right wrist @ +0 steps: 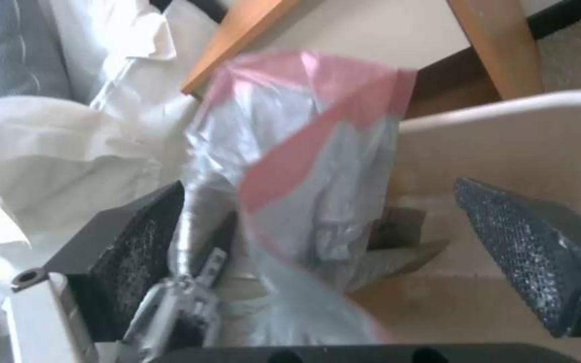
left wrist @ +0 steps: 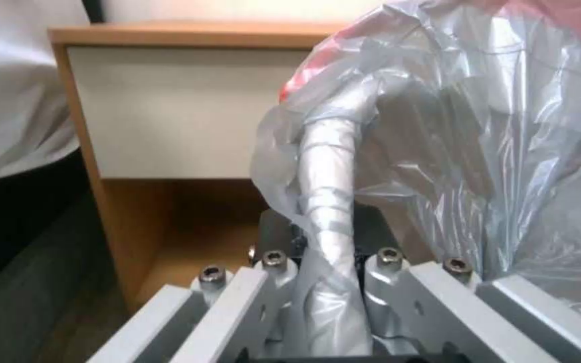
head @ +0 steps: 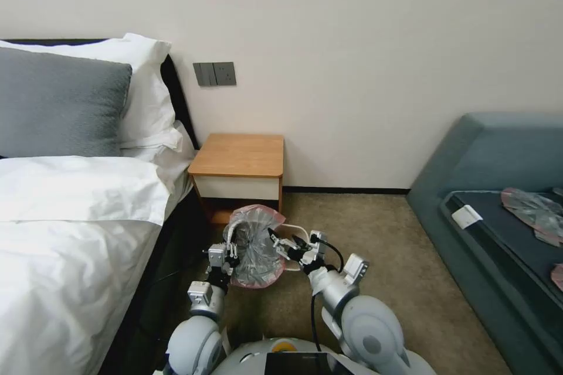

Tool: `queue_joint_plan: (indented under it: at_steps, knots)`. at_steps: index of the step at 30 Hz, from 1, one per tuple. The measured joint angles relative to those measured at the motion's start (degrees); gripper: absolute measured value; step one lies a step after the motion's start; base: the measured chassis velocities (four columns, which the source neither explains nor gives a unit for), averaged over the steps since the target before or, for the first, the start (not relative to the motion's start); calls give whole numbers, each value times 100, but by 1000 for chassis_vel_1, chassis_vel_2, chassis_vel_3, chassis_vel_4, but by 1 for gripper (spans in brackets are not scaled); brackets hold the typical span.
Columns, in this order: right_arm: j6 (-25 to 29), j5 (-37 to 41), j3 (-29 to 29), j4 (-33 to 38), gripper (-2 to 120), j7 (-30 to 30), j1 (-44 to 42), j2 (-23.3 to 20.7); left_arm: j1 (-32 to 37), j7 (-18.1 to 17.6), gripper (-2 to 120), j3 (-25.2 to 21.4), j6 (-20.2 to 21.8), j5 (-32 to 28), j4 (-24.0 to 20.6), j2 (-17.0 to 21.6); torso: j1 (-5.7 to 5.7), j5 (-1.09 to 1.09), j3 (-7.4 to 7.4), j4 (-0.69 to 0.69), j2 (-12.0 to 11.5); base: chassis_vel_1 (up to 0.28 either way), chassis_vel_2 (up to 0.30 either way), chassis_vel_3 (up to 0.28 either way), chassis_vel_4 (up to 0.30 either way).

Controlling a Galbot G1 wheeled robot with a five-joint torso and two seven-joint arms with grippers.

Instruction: Pick up the garbage bag from the table and place it over the trash can.

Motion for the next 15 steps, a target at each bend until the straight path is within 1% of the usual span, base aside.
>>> queue_joint_plan:
  at_steps: [2, 4, 7, 9, 10, 11, 13, 15]
  knots:
    - [0, -66, -34, -36, 100, -44, 38, -8, 35, 45, 5, -6, -12, 2, -68, -4, 0, 0, 0, 0, 0, 0, 0, 0, 0]
    - [6, -200, -72, -73, 100, -234, 67, -17, 96, 135, 5, -18, -51, 21, -197, -3, 0, 0, 0, 0, 0, 0, 0, 0, 0]
    - [18, -220, -103, -75, 98, -290, 71, -13, 124, 180, 5, -29, -87, 58, -240, 1, 0, 0, 0, 0, 0, 0, 0, 0, 0]
    - [38, -225, -133, -82, 88, -312, 69, 14, 147, 232, 5, -53, -144, 124, -259, 5, 0, 0, 0, 0, 0, 0, 0, 0, 0]
    - [38, -225, -133, -82, 88, -312, 69, 14, 147, 232, 5, -53, -144, 124, -259, 5, 0, 0, 0, 0, 0, 0, 0, 0, 0]
    - [42, -226, -143, -81, 84, -320, 67, 25, 153, 244, 5, -58, -160, 141, -259, 6, 0, 0, 0, 0, 0, 0, 0, 0, 0]
    - [48, -228, -168, -80, 75, -345, 58, 49, 166, 268, 5, -63, -186, 170, -260, 9, 0, 0, 0, 0, 0, 0, 0, 0, 0]
    - [48, -230, -172, -78, 73, -352, 56, 54, 168, 271, 5, -63, -189, 175, -262, 9, 0, 0, 0, 0, 0, 0, 0, 0, 0]
